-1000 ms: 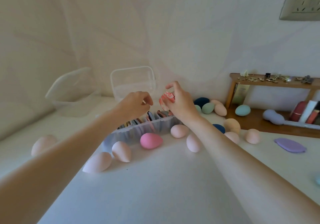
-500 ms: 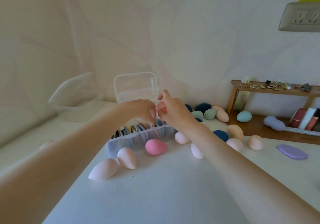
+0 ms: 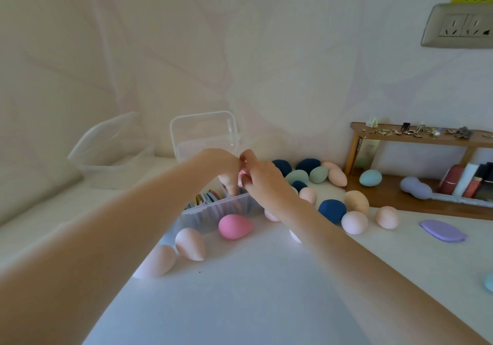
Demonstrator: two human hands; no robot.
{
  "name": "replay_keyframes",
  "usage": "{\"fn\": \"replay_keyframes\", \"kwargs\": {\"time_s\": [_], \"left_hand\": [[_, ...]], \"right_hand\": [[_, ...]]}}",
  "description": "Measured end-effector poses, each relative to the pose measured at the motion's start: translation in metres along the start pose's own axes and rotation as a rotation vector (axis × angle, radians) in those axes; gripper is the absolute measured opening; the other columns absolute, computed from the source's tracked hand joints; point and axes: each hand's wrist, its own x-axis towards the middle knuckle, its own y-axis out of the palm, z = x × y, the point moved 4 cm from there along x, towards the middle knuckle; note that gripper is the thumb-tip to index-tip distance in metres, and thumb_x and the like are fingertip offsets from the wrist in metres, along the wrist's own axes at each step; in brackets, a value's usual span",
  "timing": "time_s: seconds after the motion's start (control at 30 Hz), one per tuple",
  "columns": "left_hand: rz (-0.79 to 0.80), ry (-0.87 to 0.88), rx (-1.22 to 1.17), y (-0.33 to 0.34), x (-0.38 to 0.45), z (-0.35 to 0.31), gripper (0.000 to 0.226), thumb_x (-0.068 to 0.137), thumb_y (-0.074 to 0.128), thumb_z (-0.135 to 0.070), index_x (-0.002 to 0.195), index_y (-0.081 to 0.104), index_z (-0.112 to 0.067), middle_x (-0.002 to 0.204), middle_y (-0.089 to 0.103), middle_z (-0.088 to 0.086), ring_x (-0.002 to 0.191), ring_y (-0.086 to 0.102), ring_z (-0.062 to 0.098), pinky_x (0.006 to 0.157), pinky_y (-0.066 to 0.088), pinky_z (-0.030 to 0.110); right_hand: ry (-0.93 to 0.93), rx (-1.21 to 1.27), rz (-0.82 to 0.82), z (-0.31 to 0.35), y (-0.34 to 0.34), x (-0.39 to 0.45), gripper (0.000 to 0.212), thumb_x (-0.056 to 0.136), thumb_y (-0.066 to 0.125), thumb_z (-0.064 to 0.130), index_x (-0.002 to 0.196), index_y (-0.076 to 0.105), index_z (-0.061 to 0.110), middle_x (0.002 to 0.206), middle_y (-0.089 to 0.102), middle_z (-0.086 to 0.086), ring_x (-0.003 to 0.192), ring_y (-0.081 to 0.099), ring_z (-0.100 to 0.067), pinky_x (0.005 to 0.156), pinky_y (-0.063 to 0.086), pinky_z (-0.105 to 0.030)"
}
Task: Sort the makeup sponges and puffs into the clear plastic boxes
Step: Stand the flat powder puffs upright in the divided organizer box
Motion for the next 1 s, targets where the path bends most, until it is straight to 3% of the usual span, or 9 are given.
{"fn": "replay_keyframes", "kwargs": {"time_s": [0.07, 0.2, 0.3, 0.43, 0.53, 0.6, 0.67, 0.8, 1.0], "left_hand": [[-0.078, 0.017, -0.116, 0.003, -0.003, 0.005, 0.030, 0.079, 0.066, -0.036, 0.094, 0.058, -0.011, 0.090, 0.056, 0.003, 0.082, 0.054, 0.021, 0.076, 0.044, 0.029], [-0.210, -0.003, -0.245, 0.011, -0.009, 0.020, 0.049, 0.079, 0.065, -0.047, 0.114, 0.054, -0.015, 0.116, 0.061, 0.001, 0.110, 0.055, 0.023, 0.095, 0.042, 0.036], [-0.276, -0.007, -0.177, 0.010, -0.011, 0.021, 0.040, 0.083, 0.059, -0.049, 0.108, 0.058, -0.017, 0.116, 0.062, -0.001, 0.112, 0.055, 0.022, 0.096, 0.036, 0.037], [-0.208, -0.015, -0.160, 0.007, -0.012, 0.015, 0.037, 0.083, 0.060, -0.046, 0.111, 0.059, -0.022, 0.118, 0.062, -0.002, 0.113, 0.055, 0.022, 0.093, 0.039, 0.036], [-0.189, -0.051, -0.174, 0.007, -0.011, 0.015, 0.045, 0.082, 0.059, -0.050, 0.117, 0.059, -0.022, 0.117, 0.062, -0.002, 0.111, 0.054, 0.022, 0.086, 0.036, 0.033], [-0.171, -0.093, -0.198, 0.011, -0.009, 0.015, 0.053, 0.082, 0.055, -0.057, 0.120, 0.059, -0.020, 0.114, 0.061, -0.003, 0.110, 0.053, 0.021, 0.088, 0.034, 0.035], [-0.154, -0.138, -0.189, 0.014, -0.004, 0.014, 0.051, 0.082, 0.052, -0.059, 0.113, 0.061, -0.019, 0.109, 0.060, -0.003, 0.109, 0.050, 0.022, 0.093, 0.032, 0.037], [-0.210, -0.203, -0.132, 0.016, -0.001, 0.007, 0.024, 0.083, 0.054, -0.042, 0.091, 0.052, -0.020, 0.086, 0.050, 0.000, 0.112, 0.045, 0.025, 0.098, 0.029, 0.038], [-0.175, -0.183, -0.123, 0.017, -0.002, 0.008, 0.035, 0.082, 0.055, -0.038, 0.112, 0.053, -0.022, 0.100, 0.049, 0.000, 0.103, 0.040, 0.025, 0.088, 0.028, 0.037]], "right_hand": [[0.025, 0.025, -0.011, -0.002, 0.000, -0.002, 0.026, 0.093, 0.042, 0.009, 0.119, 0.041, 0.006, 0.098, 0.065, -0.018, 0.090, 0.059, -0.036, 0.076, 0.049, -0.044], [0.038, 0.132, -0.026, -0.001, -0.003, -0.004, 0.029, 0.093, 0.046, 0.012, 0.121, 0.042, 0.007, 0.097, 0.062, -0.010, 0.094, 0.057, -0.030, 0.076, 0.044, -0.039], [0.033, 0.166, -0.039, 0.001, -0.007, -0.005, 0.026, 0.093, 0.049, 0.013, 0.117, 0.042, 0.006, 0.088, 0.056, -0.004, 0.090, 0.057, -0.029, 0.071, 0.041, -0.036], [0.033, 0.116, -0.048, 0.003, -0.008, -0.002, 0.021, 0.092, 0.050, 0.016, 0.108, 0.042, 0.006, 0.090, 0.064, -0.013, 0.085, 0.060, -0.035, 0.069, 0.046, -0.040], [0.032, 0.109, -0.086, 0.006, -0.010, 0.001, 0.022, 0.092, 0.049, 0.017, 0.109, 0.040, 0.006, 0.083, 0.059, -0.010, 0.083, 0.060, -0.036, 0.064, 0.044, -0.039], [0.054, 0.119, -0.134, 0.006, -0.012, 0.000, 0.023, 0.093, 0.048, 0.017, 0.110, 0.039, 0.006, 0.081, 0.059, -0.010, 0.083, 0.061, -0.036, 0.060, 0.040, -0.037], [0.075, 0.144, -0.176, 0.005, -0.013, -0.003, 0.023, 0.093, 0.049, 0.018, 0.109, 0.039, 0.006, 0.081, 0.061, -0.012, 0.082, 0.061, -0.036, 0.061, 0.041, -0.039], [0.046, 0.134, -0.158, 0.007, -0.009, -0.004, 0.023, 0.092, 0.050, 0.021, 0.108, 0.039, 0.008, 0.075, 0.055, -0.005, 0.077, 0.058, -0.033, 0.058, 0.034, -0.033], [0.025, -0.029, -0.052, 0.010, -0.005, -0.001, 0.023, 0.091, 0.046, 0.017, 0.112, 0.039, 0.008, 0.076, 0.050, -0.005, 0.070, 0.046, -0.030, 0.058, 0.030, -0.032]]}}
